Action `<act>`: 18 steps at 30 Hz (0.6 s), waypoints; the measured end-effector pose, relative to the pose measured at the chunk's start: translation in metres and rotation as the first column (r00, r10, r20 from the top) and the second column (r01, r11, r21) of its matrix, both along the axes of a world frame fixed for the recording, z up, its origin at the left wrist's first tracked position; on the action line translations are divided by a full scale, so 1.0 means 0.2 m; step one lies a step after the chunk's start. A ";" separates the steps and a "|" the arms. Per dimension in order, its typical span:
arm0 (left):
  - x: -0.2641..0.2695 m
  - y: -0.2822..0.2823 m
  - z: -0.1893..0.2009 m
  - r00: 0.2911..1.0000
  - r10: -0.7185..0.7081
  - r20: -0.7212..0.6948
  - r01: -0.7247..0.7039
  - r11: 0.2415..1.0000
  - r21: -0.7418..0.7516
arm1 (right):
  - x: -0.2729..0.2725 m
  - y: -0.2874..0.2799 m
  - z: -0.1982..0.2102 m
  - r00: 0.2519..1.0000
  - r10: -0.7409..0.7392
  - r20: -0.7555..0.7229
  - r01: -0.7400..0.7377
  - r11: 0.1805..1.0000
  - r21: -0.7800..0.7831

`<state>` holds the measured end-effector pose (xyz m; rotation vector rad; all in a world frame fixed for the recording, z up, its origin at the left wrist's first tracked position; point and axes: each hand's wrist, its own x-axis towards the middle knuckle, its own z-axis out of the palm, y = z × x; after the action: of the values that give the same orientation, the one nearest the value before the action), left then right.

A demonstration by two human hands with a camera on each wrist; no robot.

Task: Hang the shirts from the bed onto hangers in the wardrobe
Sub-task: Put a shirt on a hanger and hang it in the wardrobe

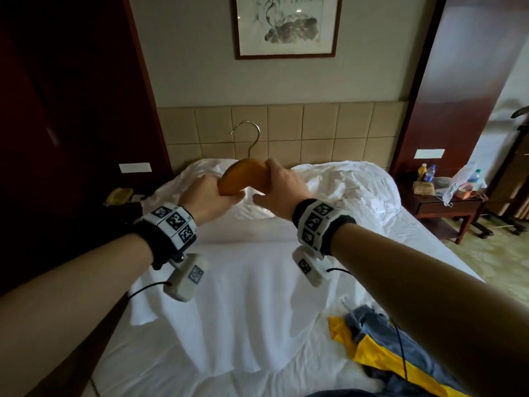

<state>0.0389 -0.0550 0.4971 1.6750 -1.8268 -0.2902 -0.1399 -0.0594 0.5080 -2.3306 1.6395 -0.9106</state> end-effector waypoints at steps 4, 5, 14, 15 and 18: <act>0.02 0.00 -0.04 0.996 -0.069 -0.065 0.069 0.998 0.008 | 0.03 -0.01 -0.02 0.991 -0.090 0.099 0.085 0.995 0.054; 0.04 0.02 -0.04 0.994 -0.090 -0.064 0.092 0.995 0.031 | 0.03 0.00 -0.03 0.991 -0.088 0.105 0.084 0.995 0.047; 0.40 0.15 -0.07 0.962 -0.188 -0.199 0.218 0.965 0.144 | -0.11 0.00 -0.02 0.963 -0.158 0.218 0.165 0.986 -0.012; 0.44 0.16 -0.09 0.962 -0.183 -0.204 0.216 0.964 0.154 | -0.14 0.01 -0.01 0.960 -0.166 0.227 0.172 0.985 -0.007; 0.54 0.20 -0.16 0.964 -0.147 -0.220 0.187 0.966 0.176 | -0.19 0.00 0.00 0.951 -0.181 0.252 0.188 0.982 -0.005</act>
<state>0.1469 -0.0146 0.4643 1.5528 -1.8326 -0.7106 -0.1787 -0.0604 0.5084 -2.0030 1.7650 -1.2170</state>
